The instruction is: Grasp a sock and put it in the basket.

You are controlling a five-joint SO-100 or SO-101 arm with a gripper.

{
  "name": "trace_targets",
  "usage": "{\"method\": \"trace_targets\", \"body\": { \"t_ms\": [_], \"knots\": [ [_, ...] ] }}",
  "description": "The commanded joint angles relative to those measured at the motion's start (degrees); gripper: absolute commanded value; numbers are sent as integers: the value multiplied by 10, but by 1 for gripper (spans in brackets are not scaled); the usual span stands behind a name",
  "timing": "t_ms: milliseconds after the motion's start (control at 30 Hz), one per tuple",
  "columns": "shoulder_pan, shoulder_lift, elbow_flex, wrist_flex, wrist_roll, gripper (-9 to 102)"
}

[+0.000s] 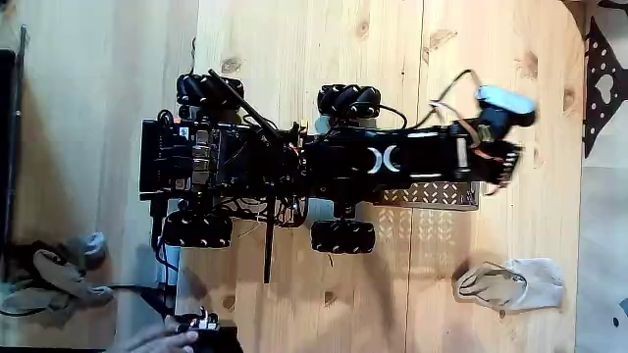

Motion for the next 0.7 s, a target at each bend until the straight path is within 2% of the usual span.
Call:
{"method": "trace_targets", "body": {
  "t_ms": [0,333,600,667],
  "knots": [
    [-7,-49,-41,-50,19,0],
    [62,-159,-60,-177,19,0],
    [127,-313,-198,-185,18,0],
    [134,-351,-222,-198,-24,0]
  ]
}}
